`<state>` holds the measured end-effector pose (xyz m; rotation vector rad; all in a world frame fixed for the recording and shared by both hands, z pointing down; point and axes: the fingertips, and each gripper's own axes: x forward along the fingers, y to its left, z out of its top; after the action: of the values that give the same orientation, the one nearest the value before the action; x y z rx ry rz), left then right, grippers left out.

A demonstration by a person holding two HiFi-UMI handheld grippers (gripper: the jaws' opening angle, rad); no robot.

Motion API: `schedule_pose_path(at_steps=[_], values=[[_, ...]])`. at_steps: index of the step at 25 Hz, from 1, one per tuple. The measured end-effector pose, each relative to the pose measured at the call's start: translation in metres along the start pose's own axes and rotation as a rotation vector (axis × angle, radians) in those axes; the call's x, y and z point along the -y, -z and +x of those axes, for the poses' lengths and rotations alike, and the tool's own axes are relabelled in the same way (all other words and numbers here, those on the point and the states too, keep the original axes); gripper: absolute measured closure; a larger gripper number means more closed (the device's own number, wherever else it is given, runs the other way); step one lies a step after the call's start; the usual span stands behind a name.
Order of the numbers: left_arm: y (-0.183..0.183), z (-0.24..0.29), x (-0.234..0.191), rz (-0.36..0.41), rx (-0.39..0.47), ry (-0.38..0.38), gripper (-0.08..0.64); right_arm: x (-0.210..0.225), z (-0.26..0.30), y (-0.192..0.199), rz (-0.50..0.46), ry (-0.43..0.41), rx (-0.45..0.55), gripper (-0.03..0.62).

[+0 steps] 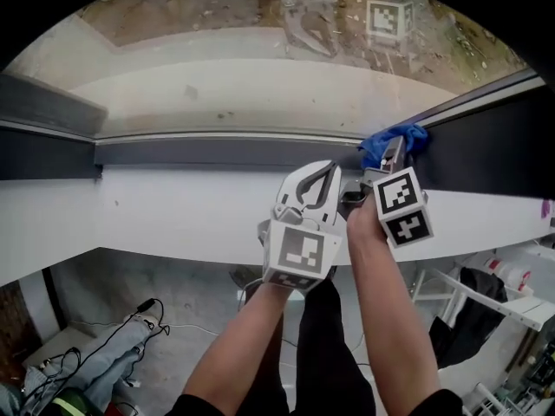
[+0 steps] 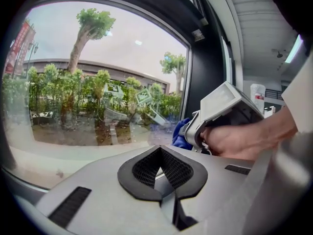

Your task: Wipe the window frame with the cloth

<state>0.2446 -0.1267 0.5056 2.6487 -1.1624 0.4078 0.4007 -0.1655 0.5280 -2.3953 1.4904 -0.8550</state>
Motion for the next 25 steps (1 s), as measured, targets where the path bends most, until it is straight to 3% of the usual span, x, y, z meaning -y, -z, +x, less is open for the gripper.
schedule_pose_path(at_steps=[10, 19, 22, 25], values=[[-0.016, -0.011, 0.01, 0.018, 0.043, 0.039, 0.557, -0.006, -0.006, -0.01, -0.001, -0.012, 0.019, 0.563], [-0.014, -0.031, 0.014, 0.058, 0.014, 0.101, 0.557, -0.017, -0.01, -0.022, 0.035, -0.012, 0.057, 0.563], [-0.017, -0.037, 0.014, 0.066, 0.031, 0.079, 0.557, -0.015, -0.011, -0.023, 0.071, -0.008, 0.064, 0.563], [-0.017, -0.046, 0.016, 0.111, -0.012, 0.094, 0.557, -0.015, -0.014, -0.027, 0.119, 0.006, 0.069, 0.563]])
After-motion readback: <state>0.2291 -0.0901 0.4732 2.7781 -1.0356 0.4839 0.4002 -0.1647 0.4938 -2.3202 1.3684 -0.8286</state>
